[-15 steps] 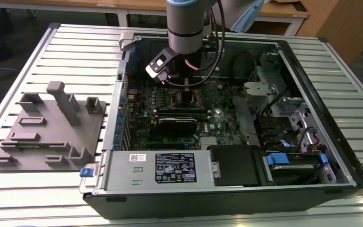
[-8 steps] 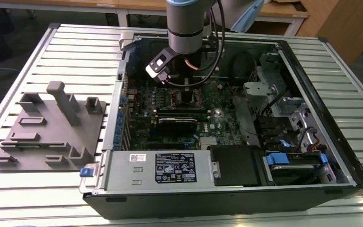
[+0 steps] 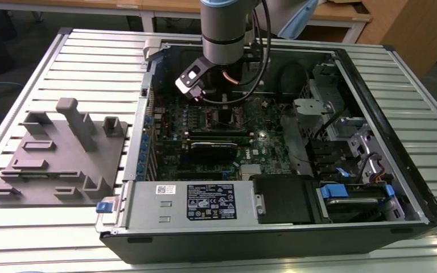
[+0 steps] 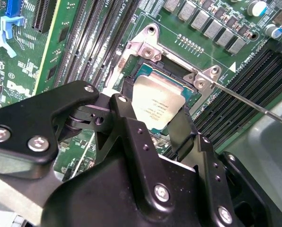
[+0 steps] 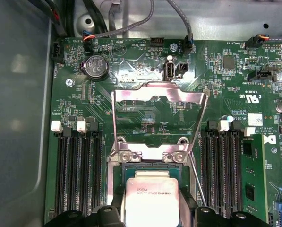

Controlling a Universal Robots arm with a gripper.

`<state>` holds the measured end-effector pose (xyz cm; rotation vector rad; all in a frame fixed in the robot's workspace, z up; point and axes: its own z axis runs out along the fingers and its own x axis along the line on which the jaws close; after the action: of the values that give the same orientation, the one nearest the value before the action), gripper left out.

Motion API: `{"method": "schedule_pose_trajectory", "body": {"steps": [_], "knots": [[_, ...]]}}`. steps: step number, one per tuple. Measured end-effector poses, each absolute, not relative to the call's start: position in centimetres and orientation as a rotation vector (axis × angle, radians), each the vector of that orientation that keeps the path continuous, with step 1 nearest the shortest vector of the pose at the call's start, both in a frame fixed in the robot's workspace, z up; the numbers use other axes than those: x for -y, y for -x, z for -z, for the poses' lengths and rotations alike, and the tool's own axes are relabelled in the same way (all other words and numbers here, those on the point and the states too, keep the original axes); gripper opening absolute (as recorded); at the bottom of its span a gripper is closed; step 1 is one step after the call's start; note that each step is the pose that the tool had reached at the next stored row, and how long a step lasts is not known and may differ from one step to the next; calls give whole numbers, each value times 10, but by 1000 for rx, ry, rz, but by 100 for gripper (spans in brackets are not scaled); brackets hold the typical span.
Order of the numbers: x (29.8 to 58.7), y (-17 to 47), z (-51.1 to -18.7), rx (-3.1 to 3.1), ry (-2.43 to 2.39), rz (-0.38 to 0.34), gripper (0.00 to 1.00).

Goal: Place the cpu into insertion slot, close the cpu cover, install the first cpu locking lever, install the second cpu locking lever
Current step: 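Place the cpu into insertion slot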

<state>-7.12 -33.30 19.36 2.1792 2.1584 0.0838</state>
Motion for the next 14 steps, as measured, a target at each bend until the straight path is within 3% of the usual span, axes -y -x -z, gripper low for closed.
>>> {"method": "schedule_pose_trajectory", "body": {"steps": [14], "knots": [[333, 71, -193, -2164, -2174, -85, 54]]}}
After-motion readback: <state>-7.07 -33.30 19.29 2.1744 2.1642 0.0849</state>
